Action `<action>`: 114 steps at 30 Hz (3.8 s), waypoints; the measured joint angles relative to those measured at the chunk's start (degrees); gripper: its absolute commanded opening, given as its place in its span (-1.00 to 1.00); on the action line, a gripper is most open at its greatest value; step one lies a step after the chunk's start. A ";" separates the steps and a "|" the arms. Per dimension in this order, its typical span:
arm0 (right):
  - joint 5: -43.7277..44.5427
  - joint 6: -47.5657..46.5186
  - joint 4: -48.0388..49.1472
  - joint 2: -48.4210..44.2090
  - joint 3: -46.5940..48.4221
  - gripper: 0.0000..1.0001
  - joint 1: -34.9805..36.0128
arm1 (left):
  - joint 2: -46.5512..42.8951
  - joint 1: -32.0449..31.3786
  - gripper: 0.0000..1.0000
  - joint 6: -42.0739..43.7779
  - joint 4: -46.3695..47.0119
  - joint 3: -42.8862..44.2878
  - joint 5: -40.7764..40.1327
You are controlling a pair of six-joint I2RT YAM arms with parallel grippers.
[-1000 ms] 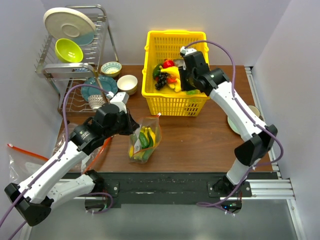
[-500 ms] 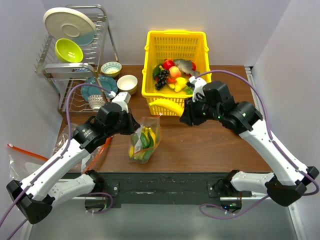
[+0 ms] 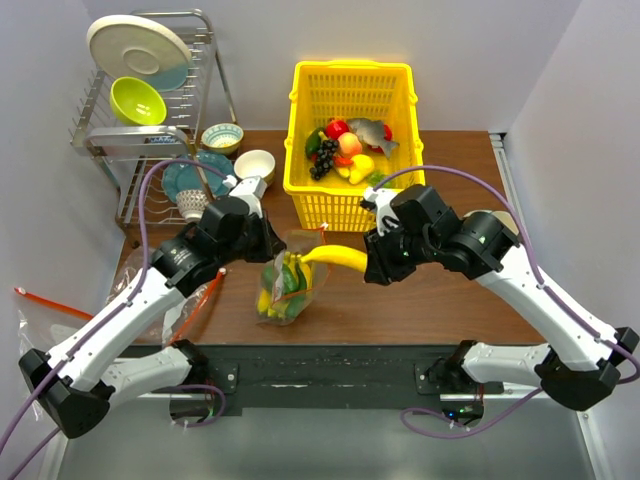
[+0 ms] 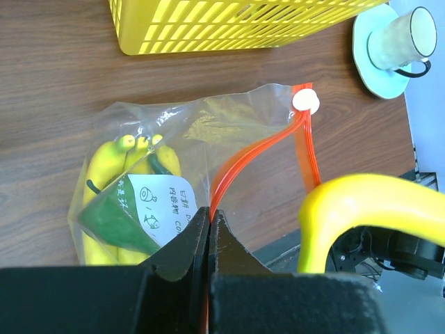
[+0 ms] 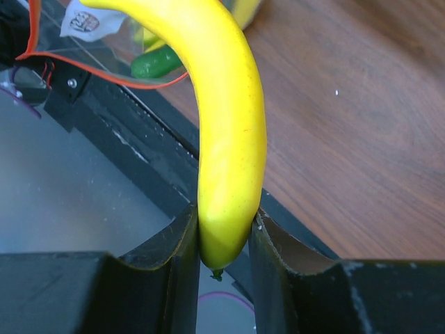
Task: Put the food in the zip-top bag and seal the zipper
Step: Place the fake fruit in the zipper food storage bag, then pick up the fake fruit from the bin.
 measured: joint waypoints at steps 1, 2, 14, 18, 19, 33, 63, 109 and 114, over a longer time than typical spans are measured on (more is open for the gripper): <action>0.02 0.00 -0.46 0.02 0.00 -1.00 0.31 | 0.07 0.00 -1.00 -0.17 0.07 0.02 0.04; 0.11 -0.02 -0.74 0.09 0.02 -1.00 0.68 | 0.13 0.00 -1.00 -0.22 0.09 0.02 0.09; 10.80 0.55 -3.91 12.13 7.19 -1.00 7.41 | 1.09 0.00 -1.00 -1.73 1.95 0.02 2.89; 15.96 1.38 -4.66 17.40 10.56 -1.00 9.01 | 1.09 0.00 -1.00 -1.79 2.58 -0.11 4.02; 17.05 1.62 -4.70 18.38 11.30 -1.00 9.31 | 1.09 0.00 -1.00 -1.84 2.99 -0.24 4.37; 27.12 5.18 -1.42 30.12 16.41 -0.60 14.34 | 1.11 0.00 -1.00 -4.57 6.93 -2.36 9.14; 23.28 3.48 3.15 25.38 31.43 0.23 -4.55 | -3.32 0.00 -1.00 -4.24 4.52 -3.30 6.88; 34.47 -11.63 8.13 76.98 52.52 0.57 -23.50 | -8.09 0.00 -1.00 -2.60 2.93 -5.20 3.34; 34.77 -12.11 9.81 78.62 52.70 0.16 -23.87 | -8.00 0.00 -1.00 -2.64 2.93 -5.20 3.32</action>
